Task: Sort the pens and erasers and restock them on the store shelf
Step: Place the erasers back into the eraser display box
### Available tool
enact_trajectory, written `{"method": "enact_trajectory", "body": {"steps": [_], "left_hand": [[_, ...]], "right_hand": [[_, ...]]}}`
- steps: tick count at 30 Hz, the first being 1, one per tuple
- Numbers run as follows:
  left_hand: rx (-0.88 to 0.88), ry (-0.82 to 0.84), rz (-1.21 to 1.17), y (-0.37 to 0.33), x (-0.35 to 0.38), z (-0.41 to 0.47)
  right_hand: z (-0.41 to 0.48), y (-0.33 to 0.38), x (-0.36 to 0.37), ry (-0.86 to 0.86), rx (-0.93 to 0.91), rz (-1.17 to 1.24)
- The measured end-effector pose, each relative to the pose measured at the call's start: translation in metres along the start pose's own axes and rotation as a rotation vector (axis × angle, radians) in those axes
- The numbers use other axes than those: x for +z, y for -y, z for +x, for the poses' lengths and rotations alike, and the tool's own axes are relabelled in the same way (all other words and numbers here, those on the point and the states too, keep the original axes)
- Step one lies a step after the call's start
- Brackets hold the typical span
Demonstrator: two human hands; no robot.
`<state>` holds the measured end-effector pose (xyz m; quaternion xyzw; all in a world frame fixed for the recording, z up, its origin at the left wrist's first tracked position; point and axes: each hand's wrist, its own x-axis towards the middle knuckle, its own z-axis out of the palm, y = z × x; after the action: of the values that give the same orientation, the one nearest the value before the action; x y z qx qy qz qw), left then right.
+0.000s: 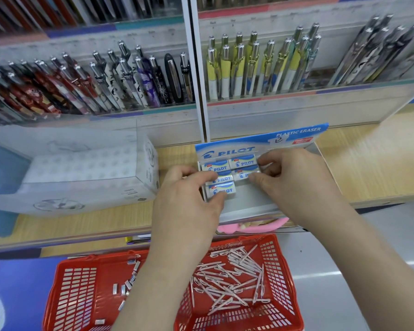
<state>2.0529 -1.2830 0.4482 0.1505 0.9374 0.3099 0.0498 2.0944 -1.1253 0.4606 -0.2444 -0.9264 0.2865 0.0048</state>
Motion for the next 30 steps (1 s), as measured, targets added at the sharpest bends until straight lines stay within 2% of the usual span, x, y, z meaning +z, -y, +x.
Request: {"method": "enact_trajectory", "body": {"steps": [6, 14, 20, 24, 30], "left_hand": [[0.018, 0.048, 0.027, 0.001, -0.004, 0.002], [0.033, -0.006, -0.005, -0.003, -0.007, -0.009], [0.087, -0.176, -0.034, 0.011, -0.03, -0.06], [-0.009, -0.223, -0.077, 0.057, -0.051, -0.107], [-0.357, -0.115, -0.037, 0.155, -0.068, -0.18]], "right_hand": [[-0.002, 0.003, -0.002, 0.01, -0.024, -0.075], [-0.008, 0.0, -0.004, -0.047, -0.078, -0.092], [-0.039, 0.004, -0.019, -0.175, -0.21, 0.171], [-0.069, 0.035, -0.013, -0.082, -0.385, 0.3], [-0.106, 0.082, 0.048, 0.237, -0.64, 0.151]]}}
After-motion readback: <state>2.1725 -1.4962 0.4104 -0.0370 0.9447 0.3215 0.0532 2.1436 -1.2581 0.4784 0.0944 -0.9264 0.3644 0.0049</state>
